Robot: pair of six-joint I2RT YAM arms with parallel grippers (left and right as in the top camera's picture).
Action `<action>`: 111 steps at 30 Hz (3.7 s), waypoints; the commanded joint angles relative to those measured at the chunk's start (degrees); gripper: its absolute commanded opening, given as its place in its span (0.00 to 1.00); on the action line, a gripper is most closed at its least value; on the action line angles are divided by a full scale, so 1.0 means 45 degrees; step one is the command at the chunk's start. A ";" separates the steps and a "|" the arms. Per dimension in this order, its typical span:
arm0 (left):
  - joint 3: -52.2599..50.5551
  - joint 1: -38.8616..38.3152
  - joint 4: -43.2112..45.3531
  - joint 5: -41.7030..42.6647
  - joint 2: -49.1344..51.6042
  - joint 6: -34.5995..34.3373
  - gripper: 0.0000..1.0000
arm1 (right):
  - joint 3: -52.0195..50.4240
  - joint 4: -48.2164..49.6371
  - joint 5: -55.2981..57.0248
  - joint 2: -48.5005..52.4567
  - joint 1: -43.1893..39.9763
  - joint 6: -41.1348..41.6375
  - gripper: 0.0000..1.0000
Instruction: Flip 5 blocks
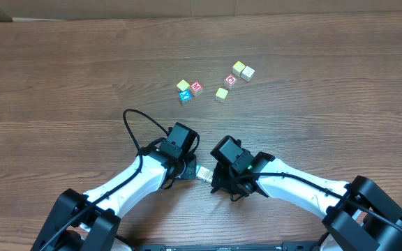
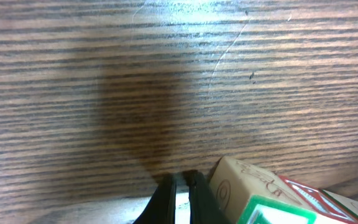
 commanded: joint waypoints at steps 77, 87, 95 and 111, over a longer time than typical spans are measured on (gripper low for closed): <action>-0.0214 0.1666 0.2667 0.3793 0.0573 0.7932 0.04 | -0.0073 -0.0005 -0.0879 0.0087 0.0131 0.1710 0.04; -0.0214 0.1666 0.2667 0.3832 0.0573 0.8111 0.04 | -0.0073 0.0495 -0.1161 0.0087 0.0131 0.1812 0.04; -0.0214 0.1666 0.2671 0.3857 0.0578 0.8252 0.04 | -0.0073 0.0578 -0.1209 0.0087 0.0223 0.2191 0.04; -0.0214 0.1661 0.2715 0.4371 0.0578 0.8718 0.04 | -0.0073 0.0758 -0.1200 0.0087 0.0500 0.2846 0.04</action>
